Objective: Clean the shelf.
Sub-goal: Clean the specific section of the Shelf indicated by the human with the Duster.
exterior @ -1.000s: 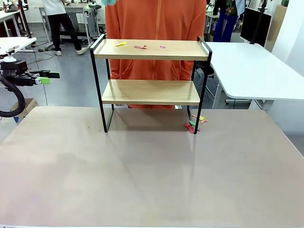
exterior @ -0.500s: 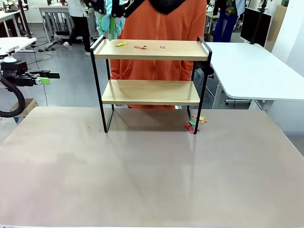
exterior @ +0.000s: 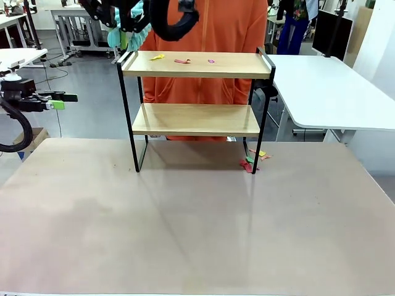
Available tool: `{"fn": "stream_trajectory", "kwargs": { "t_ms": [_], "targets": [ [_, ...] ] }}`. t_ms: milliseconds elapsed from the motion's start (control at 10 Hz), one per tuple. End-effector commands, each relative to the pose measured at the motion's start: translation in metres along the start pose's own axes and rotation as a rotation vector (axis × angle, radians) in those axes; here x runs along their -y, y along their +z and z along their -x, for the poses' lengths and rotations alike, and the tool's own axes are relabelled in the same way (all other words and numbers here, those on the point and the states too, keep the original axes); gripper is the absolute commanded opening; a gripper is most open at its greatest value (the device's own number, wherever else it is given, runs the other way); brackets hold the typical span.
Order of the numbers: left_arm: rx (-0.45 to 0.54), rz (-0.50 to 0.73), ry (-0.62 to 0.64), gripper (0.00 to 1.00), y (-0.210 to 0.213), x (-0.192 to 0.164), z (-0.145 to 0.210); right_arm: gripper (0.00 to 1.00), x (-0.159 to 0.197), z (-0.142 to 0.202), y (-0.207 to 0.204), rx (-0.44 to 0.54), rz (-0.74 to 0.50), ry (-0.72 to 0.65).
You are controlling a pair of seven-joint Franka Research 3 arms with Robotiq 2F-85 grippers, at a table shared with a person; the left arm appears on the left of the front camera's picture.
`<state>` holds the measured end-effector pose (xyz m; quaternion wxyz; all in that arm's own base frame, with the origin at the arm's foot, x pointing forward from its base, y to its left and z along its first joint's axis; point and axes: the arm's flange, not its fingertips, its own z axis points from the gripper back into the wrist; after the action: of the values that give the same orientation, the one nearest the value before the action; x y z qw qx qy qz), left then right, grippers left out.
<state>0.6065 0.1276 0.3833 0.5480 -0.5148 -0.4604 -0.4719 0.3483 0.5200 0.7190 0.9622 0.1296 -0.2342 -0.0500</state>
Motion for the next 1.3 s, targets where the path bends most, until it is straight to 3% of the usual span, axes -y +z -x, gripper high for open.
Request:
{"fn": "stream_trajectory", "kwargs": {
  "t_ms": [0,700,900,1000,1200],
  "targets": [
    [-0.006,0.004,-0.018,1.0,0.0,0.003,-0.002,0.13,-0.018,-0.019,-0.001,0.0,0.01,-0.022],
    [-0.006,0.004,-0.018,1.0,0.0,0.003,-0.002,0.13,0.017,-0.037,-0.049,-0.159,0.031,-0.025],
    [-0.006,0.004,-0.018,1.0,0.0,0.003,-0.002,0.13,0.018,-0.037,-0.037,-0.148,-0.002,-0.006],
    [-0.006,0.004,-0.018,1.0,0.0,0.003,-0.002,0.13,0.015,-0.036,-0.056,-0.136,0.035,-0.048],
    [-0.006,0.004,-0.018,1.0,0.0,0.003,-0.002,0.13,0.015,-0.036,-0.056,-0.136,0.035,-0.048]
  ]
}}
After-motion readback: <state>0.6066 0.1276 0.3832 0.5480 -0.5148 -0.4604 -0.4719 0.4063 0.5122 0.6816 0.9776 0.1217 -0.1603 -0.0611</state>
